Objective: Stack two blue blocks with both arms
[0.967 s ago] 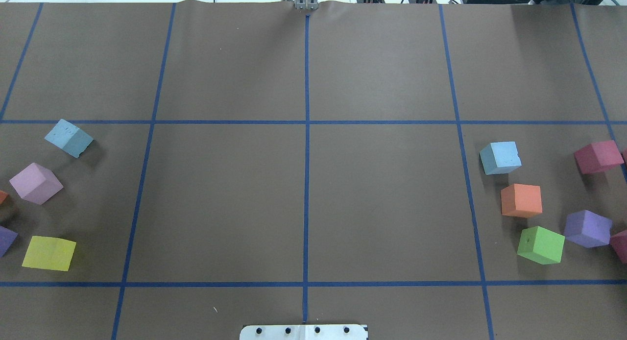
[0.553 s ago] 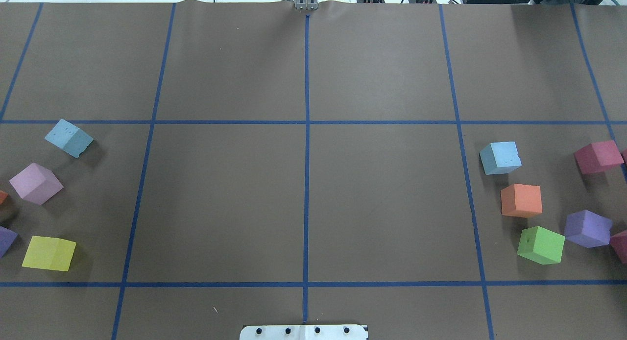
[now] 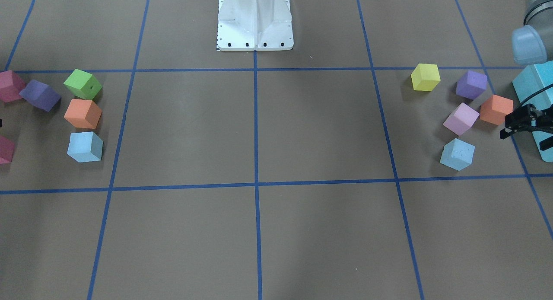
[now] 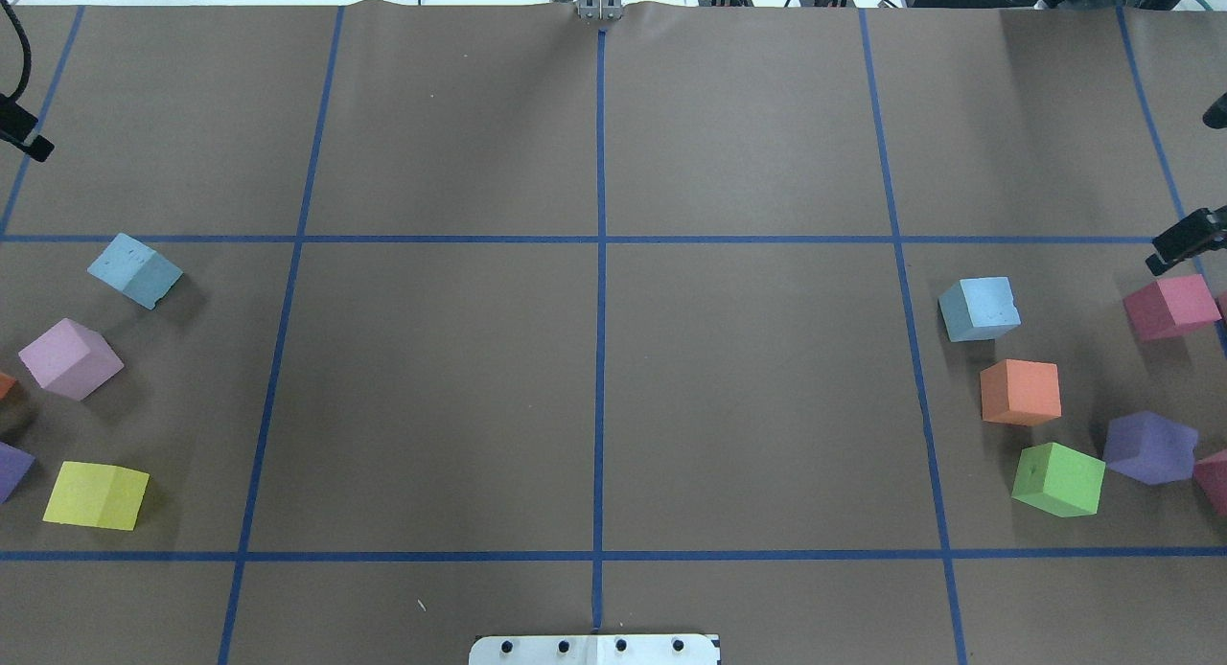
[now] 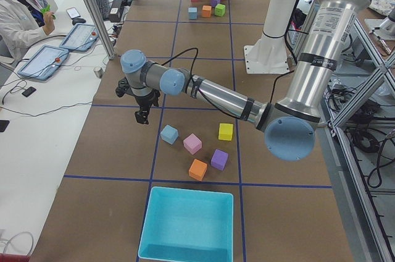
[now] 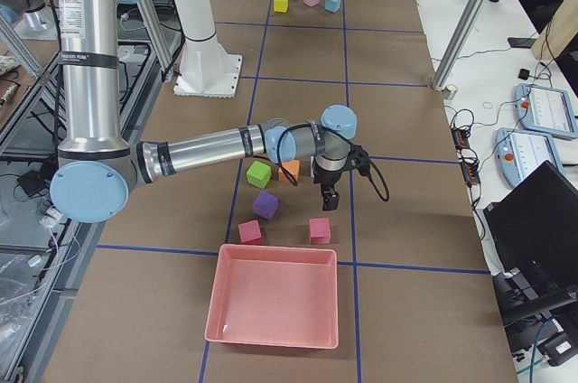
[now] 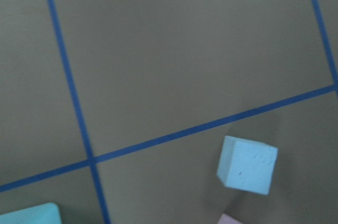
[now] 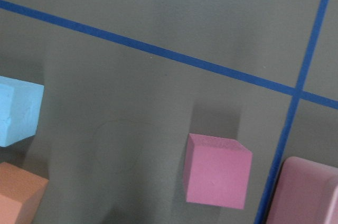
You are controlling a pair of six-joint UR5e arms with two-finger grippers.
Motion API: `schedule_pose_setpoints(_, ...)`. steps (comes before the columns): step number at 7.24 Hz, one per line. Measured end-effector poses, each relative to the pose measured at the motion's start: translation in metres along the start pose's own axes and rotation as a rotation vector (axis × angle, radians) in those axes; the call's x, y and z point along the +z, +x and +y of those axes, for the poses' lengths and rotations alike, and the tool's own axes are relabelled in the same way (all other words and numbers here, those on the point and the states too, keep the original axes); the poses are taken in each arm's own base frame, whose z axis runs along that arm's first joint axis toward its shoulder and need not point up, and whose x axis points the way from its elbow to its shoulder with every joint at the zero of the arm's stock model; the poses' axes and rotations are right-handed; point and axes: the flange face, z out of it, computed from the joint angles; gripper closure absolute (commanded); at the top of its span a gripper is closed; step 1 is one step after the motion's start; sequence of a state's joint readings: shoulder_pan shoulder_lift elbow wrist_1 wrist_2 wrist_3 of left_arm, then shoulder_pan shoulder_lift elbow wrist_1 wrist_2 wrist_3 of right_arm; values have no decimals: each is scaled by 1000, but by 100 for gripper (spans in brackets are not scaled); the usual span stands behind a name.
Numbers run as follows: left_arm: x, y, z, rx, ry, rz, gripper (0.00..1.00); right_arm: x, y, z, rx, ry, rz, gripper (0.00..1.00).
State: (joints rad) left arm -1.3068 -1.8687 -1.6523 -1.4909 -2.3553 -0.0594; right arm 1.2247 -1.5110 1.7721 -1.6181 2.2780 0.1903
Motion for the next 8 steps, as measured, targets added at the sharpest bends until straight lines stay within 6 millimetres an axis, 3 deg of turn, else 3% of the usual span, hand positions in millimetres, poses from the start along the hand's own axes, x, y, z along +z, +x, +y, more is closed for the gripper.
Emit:
schedule_pose_setpoints(2,18,20,-14,37,-21,-49,1,1,-55,-30,71,-10,-34,0)
schedule_pose_setpoints(4,36,22,-20,57,-33,-58,1,3,-125,-54,134,-7,-49,0)
schedule_pose_setpoints(5,45,15,-22,71,-24,-57,1,6,-146,-59,137,-2,-41,0)
schedule_pose_setpoints(8,80,-9,-18,120,22,-48,2,14,-163,-60,184,4,-17,0)
